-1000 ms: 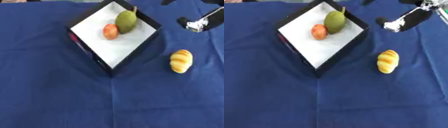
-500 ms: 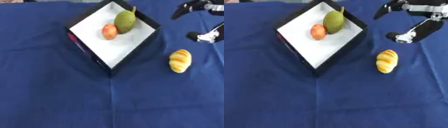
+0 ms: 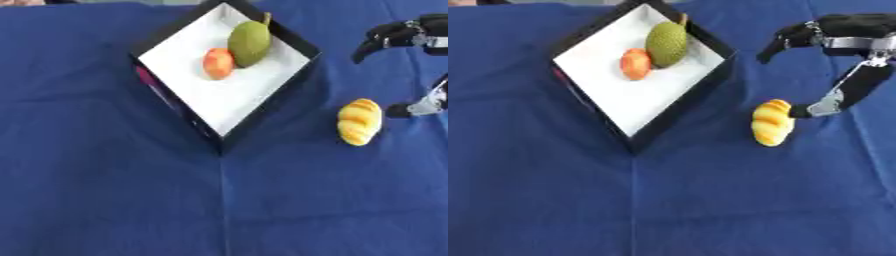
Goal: Pick up objects on the table and place them in the box.
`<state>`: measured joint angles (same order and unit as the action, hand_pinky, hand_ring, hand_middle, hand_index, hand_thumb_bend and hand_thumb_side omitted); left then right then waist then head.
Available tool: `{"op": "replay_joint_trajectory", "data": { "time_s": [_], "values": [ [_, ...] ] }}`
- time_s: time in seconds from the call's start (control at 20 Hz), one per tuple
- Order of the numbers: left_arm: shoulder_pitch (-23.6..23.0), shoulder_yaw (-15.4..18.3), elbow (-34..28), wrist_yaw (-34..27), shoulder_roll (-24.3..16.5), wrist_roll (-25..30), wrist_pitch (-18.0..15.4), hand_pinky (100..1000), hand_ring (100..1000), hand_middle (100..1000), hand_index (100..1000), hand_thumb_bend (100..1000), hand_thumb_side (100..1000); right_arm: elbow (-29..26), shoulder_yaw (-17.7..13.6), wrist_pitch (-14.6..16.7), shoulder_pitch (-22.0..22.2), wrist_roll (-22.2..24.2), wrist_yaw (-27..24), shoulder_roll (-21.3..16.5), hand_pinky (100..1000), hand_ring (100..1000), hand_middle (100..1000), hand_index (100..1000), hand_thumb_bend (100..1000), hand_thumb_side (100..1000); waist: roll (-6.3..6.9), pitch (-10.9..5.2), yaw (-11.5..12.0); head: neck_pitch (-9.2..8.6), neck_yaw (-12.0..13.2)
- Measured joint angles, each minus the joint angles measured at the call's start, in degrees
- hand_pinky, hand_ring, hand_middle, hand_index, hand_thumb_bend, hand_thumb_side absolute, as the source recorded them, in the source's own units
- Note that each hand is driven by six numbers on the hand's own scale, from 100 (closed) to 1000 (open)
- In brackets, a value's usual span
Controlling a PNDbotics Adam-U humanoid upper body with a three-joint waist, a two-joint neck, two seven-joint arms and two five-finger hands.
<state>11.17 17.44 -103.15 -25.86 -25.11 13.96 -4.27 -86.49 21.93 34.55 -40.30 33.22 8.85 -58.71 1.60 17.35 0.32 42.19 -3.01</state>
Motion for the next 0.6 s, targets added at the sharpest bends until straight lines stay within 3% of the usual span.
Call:
{"op": "replay_joint_trajectory", "data": {
  "time_s": [0.6],
  "values": [
    [-0.1, 0.0, 0.3, 0.2, 0.5, 0.6, 0.3, 694, 719, 707, 779, 100, 665, 4.7, 1.6, 3.1, 1.0, -3.1, 11.6, 4.3, 1000, 846, 772, 879, 450, 470, 0.0, 0.0, 0.0, 0.0, -0.2]
  ]
}}
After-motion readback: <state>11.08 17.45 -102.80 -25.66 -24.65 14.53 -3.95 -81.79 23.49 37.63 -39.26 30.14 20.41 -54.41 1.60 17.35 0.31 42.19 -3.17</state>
